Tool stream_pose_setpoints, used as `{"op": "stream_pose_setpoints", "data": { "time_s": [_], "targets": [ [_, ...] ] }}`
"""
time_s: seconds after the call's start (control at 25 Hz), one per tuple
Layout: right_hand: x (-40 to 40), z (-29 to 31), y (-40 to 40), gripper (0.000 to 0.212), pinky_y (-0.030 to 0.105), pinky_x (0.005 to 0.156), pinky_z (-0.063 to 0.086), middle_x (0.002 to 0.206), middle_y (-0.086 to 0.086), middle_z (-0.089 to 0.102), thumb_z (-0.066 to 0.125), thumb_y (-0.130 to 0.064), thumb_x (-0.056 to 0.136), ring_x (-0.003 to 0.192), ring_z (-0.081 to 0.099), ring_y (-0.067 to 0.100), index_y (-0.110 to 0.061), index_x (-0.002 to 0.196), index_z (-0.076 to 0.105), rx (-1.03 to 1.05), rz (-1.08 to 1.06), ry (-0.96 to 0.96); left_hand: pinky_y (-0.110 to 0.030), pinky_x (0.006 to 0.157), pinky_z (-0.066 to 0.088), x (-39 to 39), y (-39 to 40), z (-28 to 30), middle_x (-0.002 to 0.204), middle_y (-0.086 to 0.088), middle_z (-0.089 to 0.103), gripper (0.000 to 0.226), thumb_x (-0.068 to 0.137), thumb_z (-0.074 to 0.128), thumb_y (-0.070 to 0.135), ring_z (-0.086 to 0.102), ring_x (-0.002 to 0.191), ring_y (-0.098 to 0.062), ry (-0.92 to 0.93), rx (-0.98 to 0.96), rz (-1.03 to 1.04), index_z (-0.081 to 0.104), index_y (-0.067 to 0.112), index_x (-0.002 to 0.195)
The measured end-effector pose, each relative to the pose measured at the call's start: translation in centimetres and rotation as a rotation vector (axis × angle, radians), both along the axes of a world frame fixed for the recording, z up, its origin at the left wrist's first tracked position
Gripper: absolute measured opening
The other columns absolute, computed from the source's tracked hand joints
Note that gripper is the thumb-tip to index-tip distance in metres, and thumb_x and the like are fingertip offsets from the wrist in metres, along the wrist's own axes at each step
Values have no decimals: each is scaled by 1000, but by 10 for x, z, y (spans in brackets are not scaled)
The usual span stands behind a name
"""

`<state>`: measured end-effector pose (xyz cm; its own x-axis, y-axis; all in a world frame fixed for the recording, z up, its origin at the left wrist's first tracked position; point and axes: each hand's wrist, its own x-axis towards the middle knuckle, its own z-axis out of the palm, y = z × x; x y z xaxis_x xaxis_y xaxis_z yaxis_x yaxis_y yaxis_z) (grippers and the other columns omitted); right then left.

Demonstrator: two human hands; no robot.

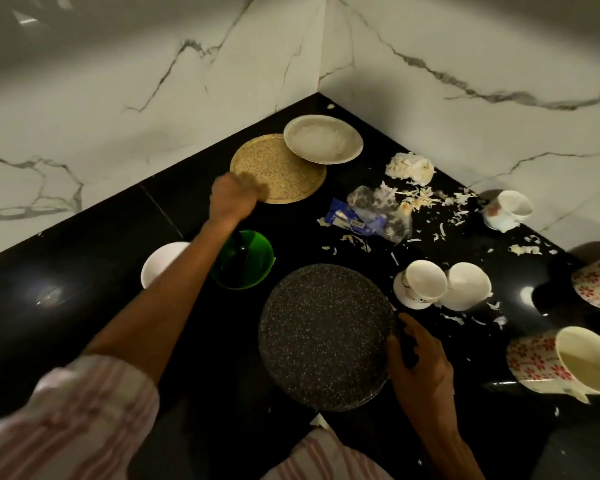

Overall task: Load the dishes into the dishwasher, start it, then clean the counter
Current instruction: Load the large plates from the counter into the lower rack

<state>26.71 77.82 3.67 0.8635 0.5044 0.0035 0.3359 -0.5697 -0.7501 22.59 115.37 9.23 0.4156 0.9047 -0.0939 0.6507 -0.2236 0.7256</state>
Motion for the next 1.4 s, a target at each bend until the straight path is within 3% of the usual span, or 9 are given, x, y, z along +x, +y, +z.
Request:
{"op": "stream_pose_setpoints", "data": {
  "time_s": [0.08, 0.16, 0.4, 0.6, 0.72, 0.8, 1.08, 1.28, 1.4],
  "targets": [
    [-4, 2, -2, 45, 33, 96, 45, 121, -1, 59, 68, -13, 89, 116, 56, 22, -14, 132, 57, 18, -29, 7, -41, 107, 39, 34, 25, -6, 142, -20, 40, 65, 86, 64, 43, 40, 130, -35, 206, -134, 53, 44, 4, 135],
    [-7, 4, -3, 46, 34, 92, 47, 116, -9, 55, 70, -11, 86, 111, 58, 22, -14, 130, 59, 24, -50, -34, -57, 113, 22, 65, 39, -10, 155, -19, 17, 96, 78, 66, 58, 15, 142, -38, 277, -199, 91, 23, 9, 148],
    [-6, 2, -9, 47, 34, 82, 55, 109, -12, 58, 78, -9, 76, 98, 67, 19, -15, 121, 65, -14, -68, -186, -68, 111, 0, 138, 54, -27, 157, -23, -16, 107, 76, 54, 74, -18, 143, -42, 247, -289, 79, 15, 8, 152],
    [2, 10, -9, 42, 20, 81, 53, 112, -16, 61, 66, -24, 77, 101, 65, 12, -24, 118, 64, 54, -67, -181, -66, 112, -2, 157, 51, -30, 159, -16, -16, 70, 80, 66, 56, -15, 145, -39, 211, -341, 123, 52, 11, 131],
    [-1, 4, 0, 36, 27, 83, 55, 115, -15, 60, 67, -24, 83, 105, 63, 8, -24, 119, 64, 63, -15, -208, -62, 113, 7, 156, 57, -32, 159, -14, -2, 64, 80, 66, 54, -6, 145, -38, 179, -362, 123, 54, 12, 127],
    [-4, 1, 10, 30, 21, 89, 51, 117, -17, 58, 67, -25, 89, 109, 57, 1, -23, 119, 63, 62, 68, -232, -59, 114, 12, 153, 61, -32, 156, -17, 6, 66, 82, 58, 58, 1, 144, -39, 217, -359, 102, 54, 11, 129],
    [-13, -5, 48, 36, 23, 89, 51, 117, -8, 66, 53, -37, 88, 112, 54, 1, -29, 122, 53, 35, 274, -289, -59, 116, 5, 169, 58, -23, 159, -19, -12, 72, 89, 56, 53, -10, 145, -40, 154, -409, 76, 33, 17, 147],
    [-8, -2, 41, 35, 25, 92, 50, 118, -16, 60, 52, -41, 91, 111, 53, -1, -30, 124, 56, 40, 239, -218, -50, 113, 25, 149, 61, -34, 151, -16, 21, 73, 83, 59, 52, 24, 138, -36, 51, -348, 154, 44, 6, 138],
    [1, -1, 49, 42, 25, 96, 45, 120, -12, 60, 51, -44, 92, 114, 49, -2, -22, 127, 58, 48, 247, -198, -42, 109, 34, 108, 67, -33, 148, -18, 34, 79, 82, 64, 48, 36, 133, -34, 18, -153, 197, 41, -3, 137]
  ]
}}
